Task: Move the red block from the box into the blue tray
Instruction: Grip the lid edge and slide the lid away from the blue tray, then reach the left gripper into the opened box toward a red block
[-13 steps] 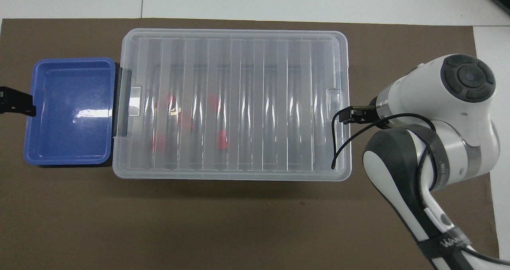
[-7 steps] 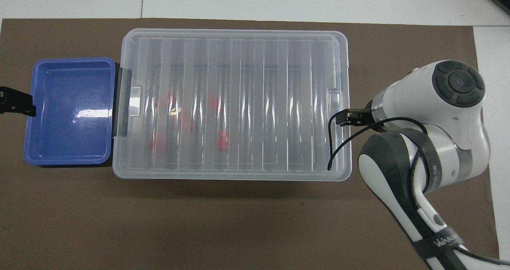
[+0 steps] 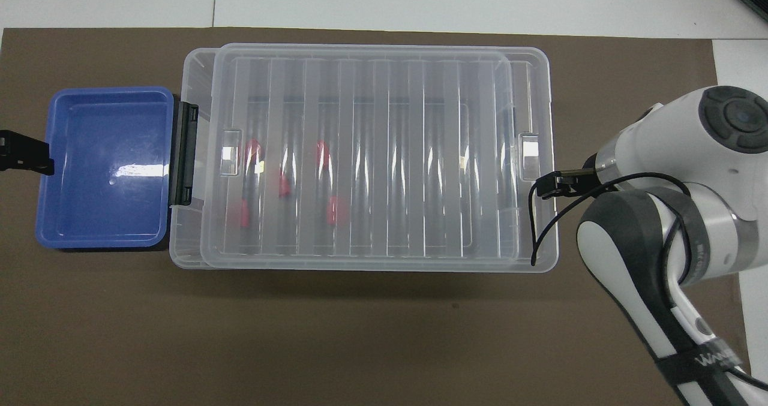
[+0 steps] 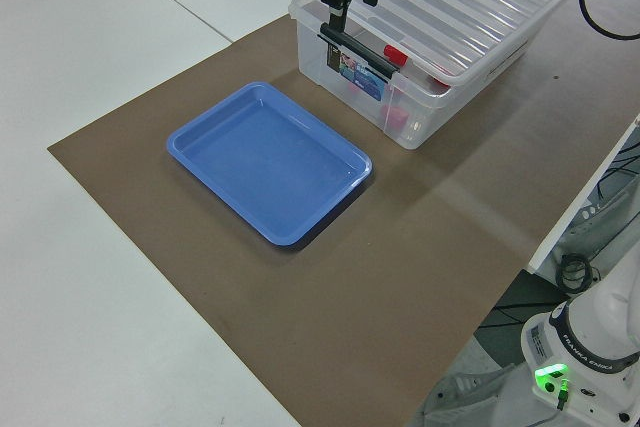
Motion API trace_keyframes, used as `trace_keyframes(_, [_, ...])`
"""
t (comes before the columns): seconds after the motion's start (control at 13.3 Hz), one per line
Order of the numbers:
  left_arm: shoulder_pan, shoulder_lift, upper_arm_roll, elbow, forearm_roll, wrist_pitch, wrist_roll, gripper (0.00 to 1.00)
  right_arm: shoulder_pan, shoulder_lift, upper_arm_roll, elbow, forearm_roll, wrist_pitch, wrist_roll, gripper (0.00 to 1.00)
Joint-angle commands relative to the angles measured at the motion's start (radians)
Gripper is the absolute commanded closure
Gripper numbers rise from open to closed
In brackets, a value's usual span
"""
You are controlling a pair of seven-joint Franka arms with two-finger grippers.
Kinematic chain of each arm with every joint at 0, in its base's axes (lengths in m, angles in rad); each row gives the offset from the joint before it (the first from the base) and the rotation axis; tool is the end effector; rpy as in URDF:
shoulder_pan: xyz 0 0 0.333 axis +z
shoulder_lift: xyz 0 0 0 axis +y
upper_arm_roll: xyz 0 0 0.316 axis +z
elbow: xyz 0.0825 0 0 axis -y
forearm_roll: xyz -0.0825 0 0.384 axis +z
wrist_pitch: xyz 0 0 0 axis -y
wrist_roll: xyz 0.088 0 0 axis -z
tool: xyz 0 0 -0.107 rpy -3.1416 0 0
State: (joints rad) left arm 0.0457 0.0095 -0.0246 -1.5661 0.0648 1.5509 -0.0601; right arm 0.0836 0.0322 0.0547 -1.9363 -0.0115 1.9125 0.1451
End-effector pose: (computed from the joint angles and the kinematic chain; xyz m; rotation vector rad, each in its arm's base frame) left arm 0.5549 0.0188 0.6199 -3.0738 -0.1256 0.0360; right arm 0.5553 0.0762 0.4618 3.1237 -0.0041 -0.0846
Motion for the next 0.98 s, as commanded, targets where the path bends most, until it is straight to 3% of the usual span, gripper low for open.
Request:
trace_keyframes(0.0, [0.006, -0.032, -0.002, -0.04, -0.003, 0.015, 0.005, 0.0, -0.071, -0.031, 0.005, -0.033, 0.002, -0.015, -0.131, 0.0])
trace_keyframes(0.23, [-0.009, -0.039, -0.009, -0.045, -0.005, -0.003, 0.009, 0.0, -0.148, -0.031, 0.005, -0.038, 0.002, -0.009, -0.276, 0.0])
trace_keyframes(0.38, [-0.074, -0.04, -0.031, -0.042, -0.007, -0.002, -0.065, 0.0, -0.194, -0.028, 0.005, -0.038, 0.002, 0.006, -0.376, 0.0])
trace_keyframes(0.6, [-0.222, -0.037, -0.037, -0.052, -0.01, 0.131, -0.521, 0.0, -0.225, -0.021, 0.004, -0.035, 0.001, 0.008, -0.435, 0.0])
trace_keyframes(0.75, [-0.277, -0.037, -0.037, -0.063, -0.042, 0.181, -0.674, 0.0, -0.225, -0.02, 0.004, -0.033, -0.007, 0.008, -0.437, 0.0])
trace_keyframes(0.9, [-0.344, -0.043, -0.035, -0.159, -0.071, 0.292, -0.771, 0.0, -0.234, -0.02, 0.002, -0.033, -0.01, 0.011, -0.462, 0.0])
